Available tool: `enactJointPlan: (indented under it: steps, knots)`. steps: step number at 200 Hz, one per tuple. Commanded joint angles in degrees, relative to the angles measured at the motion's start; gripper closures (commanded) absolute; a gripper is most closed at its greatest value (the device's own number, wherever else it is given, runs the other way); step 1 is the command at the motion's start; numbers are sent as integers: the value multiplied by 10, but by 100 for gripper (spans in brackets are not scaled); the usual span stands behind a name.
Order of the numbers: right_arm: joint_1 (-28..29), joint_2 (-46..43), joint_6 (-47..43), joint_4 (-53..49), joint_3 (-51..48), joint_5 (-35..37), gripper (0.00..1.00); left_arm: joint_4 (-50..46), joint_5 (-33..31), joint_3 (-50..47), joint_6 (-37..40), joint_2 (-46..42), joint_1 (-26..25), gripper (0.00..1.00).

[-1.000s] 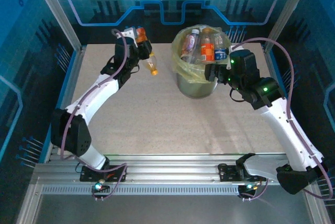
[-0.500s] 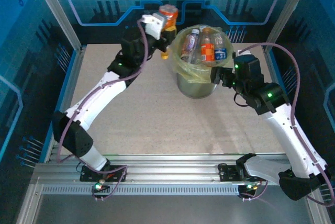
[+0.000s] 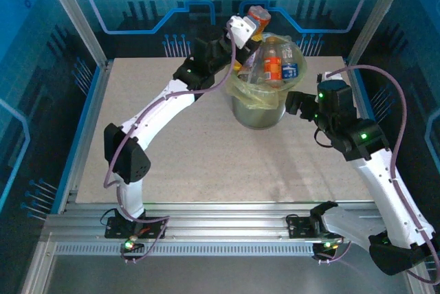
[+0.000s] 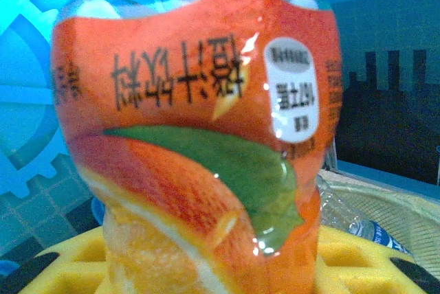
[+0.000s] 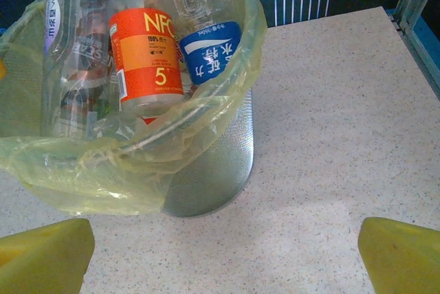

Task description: Put the plastic bottles in the bin

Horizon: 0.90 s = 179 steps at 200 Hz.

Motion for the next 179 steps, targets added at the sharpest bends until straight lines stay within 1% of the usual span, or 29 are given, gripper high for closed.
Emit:
enactJointPlan:
  steps: [1,27,75,80,109,134,142,148,155,167,179]
  knots:
    - [-13,-5,7,0,-6,9,0,1,27,27,-8,0,-13,59]
    - [-22,-5,12,-10,-3,13,0,-29,42,40,37,14,-29,58]
    - [-49,-4,8,-36,14,17,0,-146,81,71,105,42,-35,58]
    - [-51,-3,6,-36,16,15,0,-158,84,74,113,45,-35,56]
    - [-72,7,-6,-29,33,7,0,-205,81,86,144,67,-38,46]
    - [-94,27,-17,-19,55,-10,0,-225,81,93,156,79,-40,37]
    - [-102,36,-21,-13,64,-20,0,-229,83,94,157,82,-40,31]
    - [-106,43,-23,-10,70,-28,0,-230,84,96,159,83,-41,22]
    - [-109,52,-26,-7,77,-35,0,-233,85,98,158,85,-42,15]
    - [-113,68,-30,-1,91,-47,0,-236,88,102,158,88,-44,7]
    - [-115,85,-34,5,105,-59,0,-237,94,105,156,88,-46,3]
